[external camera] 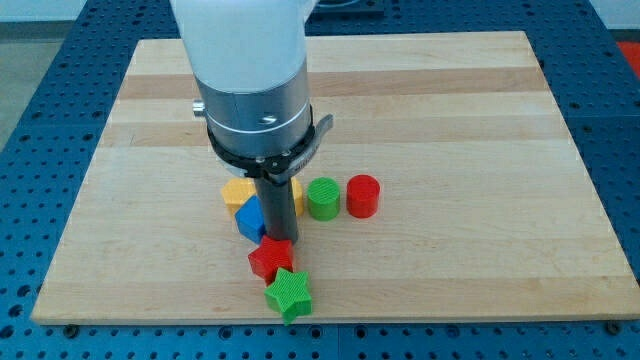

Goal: Push the yellow hexagon to the top left of the blue cube

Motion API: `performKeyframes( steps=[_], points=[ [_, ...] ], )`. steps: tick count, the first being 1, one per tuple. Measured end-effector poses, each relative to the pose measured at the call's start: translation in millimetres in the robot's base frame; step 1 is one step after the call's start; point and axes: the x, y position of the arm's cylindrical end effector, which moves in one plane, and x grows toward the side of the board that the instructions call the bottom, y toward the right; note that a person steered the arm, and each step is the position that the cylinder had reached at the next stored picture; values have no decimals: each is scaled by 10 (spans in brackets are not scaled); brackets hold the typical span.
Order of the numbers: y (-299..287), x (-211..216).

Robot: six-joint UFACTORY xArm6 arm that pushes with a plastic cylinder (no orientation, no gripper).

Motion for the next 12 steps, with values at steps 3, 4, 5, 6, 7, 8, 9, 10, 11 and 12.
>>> performKeyframes(
  steps=[3, 4, 5, 6, 7, 8, 9, 10, 11, 12],
  points=[
    [-239, -36],
    [-298, -36],
    [-298, -36],
    [-298, -39],
    [-298, -40],
    [-282, -62],
    [-282, -86],
    [-213, -169],
    [-192, -187],
    [-191, -281]
  ],
)
